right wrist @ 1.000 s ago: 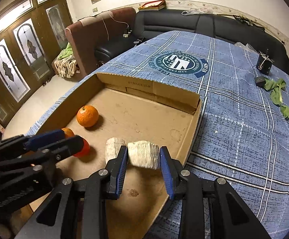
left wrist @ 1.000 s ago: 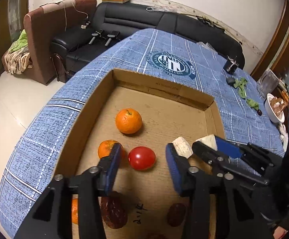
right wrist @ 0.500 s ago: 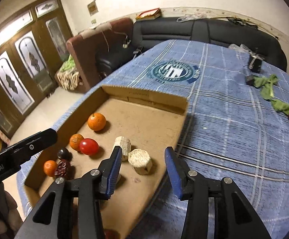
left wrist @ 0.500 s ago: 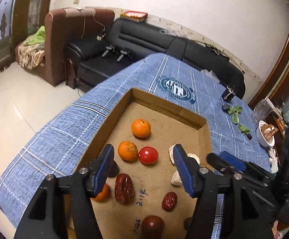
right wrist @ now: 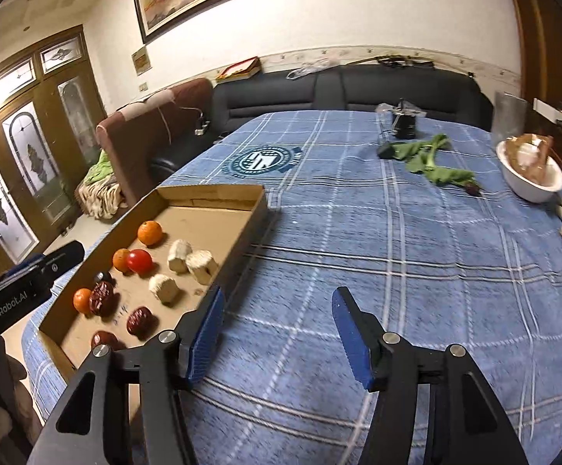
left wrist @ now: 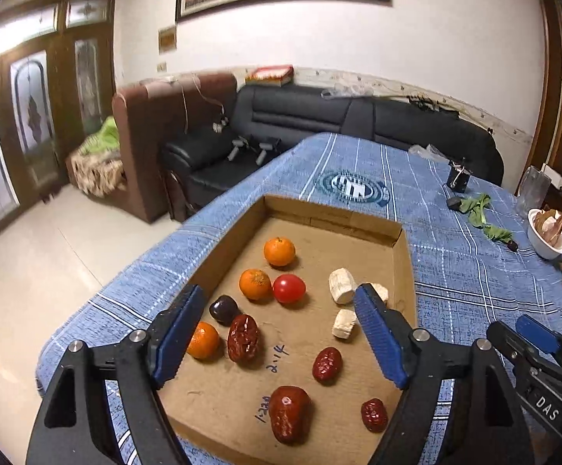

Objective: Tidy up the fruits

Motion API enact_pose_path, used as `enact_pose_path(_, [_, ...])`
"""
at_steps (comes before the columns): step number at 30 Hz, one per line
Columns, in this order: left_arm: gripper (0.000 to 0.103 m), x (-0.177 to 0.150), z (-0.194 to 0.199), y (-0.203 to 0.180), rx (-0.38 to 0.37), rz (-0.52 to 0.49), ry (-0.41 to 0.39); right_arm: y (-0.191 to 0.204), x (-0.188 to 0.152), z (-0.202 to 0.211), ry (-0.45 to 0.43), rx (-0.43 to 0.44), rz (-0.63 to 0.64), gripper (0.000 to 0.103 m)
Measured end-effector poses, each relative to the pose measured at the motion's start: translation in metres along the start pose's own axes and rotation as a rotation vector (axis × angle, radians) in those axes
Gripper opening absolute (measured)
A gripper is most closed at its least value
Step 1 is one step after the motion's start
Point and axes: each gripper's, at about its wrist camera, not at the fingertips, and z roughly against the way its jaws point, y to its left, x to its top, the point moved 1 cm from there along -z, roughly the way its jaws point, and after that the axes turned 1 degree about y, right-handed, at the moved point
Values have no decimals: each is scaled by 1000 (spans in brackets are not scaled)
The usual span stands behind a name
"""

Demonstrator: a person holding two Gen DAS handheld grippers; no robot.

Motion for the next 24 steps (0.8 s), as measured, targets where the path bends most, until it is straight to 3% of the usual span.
enact_pose_path(4, [102, -2, 25, -11, 57, -15, -98, -6, -8, 14, -21, -7, -11, 64])
enact_pose_path(6, [103, 0, 34, -15, 34, -16, -137, -10, -11, 18, -24, -10, -16, 65])
enact_pose_path(10, [103, 3, 32, -18, -7, -2, -99, -16, -16, 23, -21, -13, -36, 66])
enact_pose_path(24, [103, -11, 18, -26, 28, -22, -6, -10, -25, 21, 2, -31, -9, 69])
